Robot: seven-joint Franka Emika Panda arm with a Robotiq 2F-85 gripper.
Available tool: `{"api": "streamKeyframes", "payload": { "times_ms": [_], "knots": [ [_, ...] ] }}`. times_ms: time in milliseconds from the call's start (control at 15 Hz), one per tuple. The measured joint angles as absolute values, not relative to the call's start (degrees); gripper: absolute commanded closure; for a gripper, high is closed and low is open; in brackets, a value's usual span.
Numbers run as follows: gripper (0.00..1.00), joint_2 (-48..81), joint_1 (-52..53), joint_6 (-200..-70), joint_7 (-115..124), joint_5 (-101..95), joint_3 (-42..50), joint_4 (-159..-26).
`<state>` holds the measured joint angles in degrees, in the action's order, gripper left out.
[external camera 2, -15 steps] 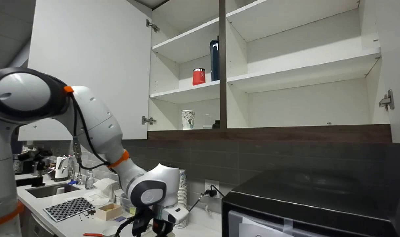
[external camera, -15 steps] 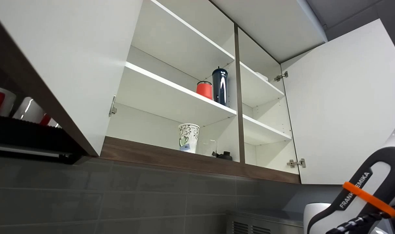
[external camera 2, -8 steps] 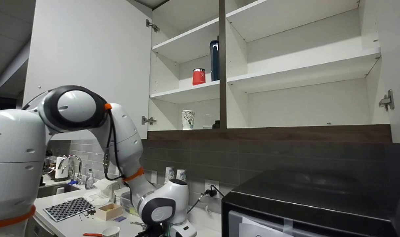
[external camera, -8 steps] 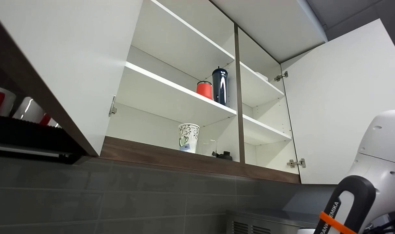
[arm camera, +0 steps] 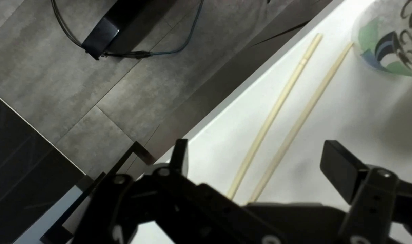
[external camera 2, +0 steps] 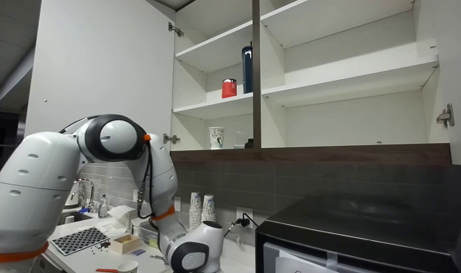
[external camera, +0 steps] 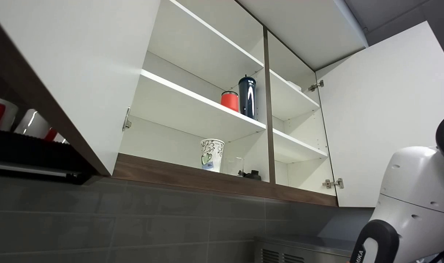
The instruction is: Put the chopsticks in the cup, then put the bowl in the top cabinet
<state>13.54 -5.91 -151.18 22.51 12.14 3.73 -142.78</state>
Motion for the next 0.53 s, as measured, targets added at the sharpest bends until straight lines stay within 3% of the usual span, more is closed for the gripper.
{"api": "streamKeyframes", "payload": {
  "times_ms": [467,533],
  "knots": [
    [0.01,20.6,-7.2,-159.5,14.1,21.9,0.8,-139.7],
    [0.15,21.4,-7.8,-160.1,13.1,23.1,0.2,-139.3]
  ]
}}
